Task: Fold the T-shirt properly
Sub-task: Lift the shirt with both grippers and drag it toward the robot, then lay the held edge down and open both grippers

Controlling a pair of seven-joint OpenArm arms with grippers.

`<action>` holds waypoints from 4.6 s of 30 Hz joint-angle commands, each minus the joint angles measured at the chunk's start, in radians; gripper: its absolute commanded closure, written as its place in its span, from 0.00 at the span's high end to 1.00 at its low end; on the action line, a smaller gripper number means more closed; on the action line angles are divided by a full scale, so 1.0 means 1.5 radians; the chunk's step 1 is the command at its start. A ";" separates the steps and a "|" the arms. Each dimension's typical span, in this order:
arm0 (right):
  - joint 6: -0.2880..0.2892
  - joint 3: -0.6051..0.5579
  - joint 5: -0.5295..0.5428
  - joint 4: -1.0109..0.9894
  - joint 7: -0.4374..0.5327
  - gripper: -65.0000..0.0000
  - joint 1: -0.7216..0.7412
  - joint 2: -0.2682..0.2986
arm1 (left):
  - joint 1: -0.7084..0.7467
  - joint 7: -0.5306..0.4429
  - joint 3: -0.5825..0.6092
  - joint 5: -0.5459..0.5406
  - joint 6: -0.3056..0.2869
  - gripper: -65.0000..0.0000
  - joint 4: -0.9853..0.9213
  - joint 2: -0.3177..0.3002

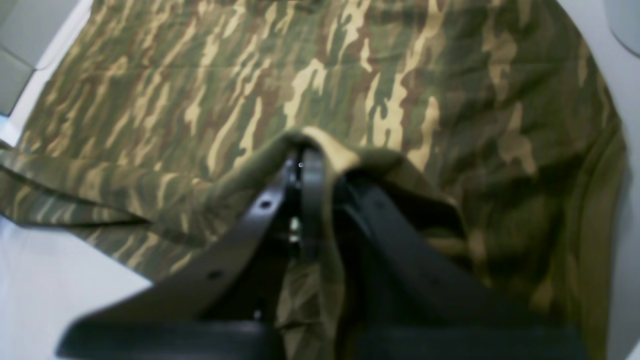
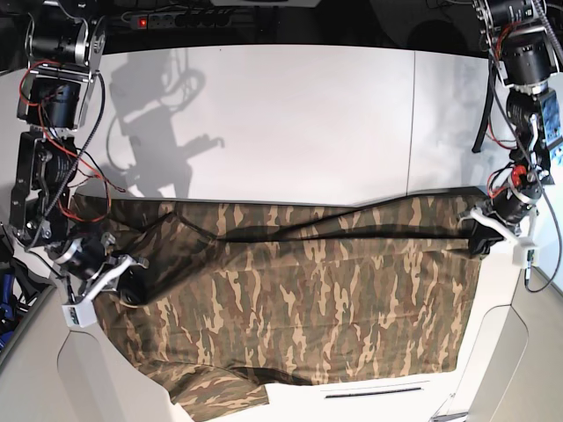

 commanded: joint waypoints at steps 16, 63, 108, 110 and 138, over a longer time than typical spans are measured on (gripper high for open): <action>-0.007 -0.017 -0.067 -0.114 0.054 0.00 0.077 0.007 | -0.093 -0.019 -0.004 -0.007 -0.002 0.00 -0.109 -0.015; -0.065 0.297 0.023 -0.100 0.060 0.59 -0.113 0.007 | 0.023 0.085 -0.147 -0.101 -0.065 0.65 -0.109 0.020; 0.005 0.226 0.087 0.142 -0.033 0.00 -0.259 0.006 | 0.186 0.131 -0.147 -0.149 -0.123 0.00 0.162 0.011; 0.005 0.241 0.098 0.167 -0.042 0.00 -0.287 0.006 | 0.214 0.131 -0.148 -0.149 -0.123 0.00 0.192 0.011; 0.016 0.400 0.301 0.239 -0.152 0.00 -0.542 0.009 | 0.487 0.193 -0.252 -0.237 -0.123 0.00 0.418 0.091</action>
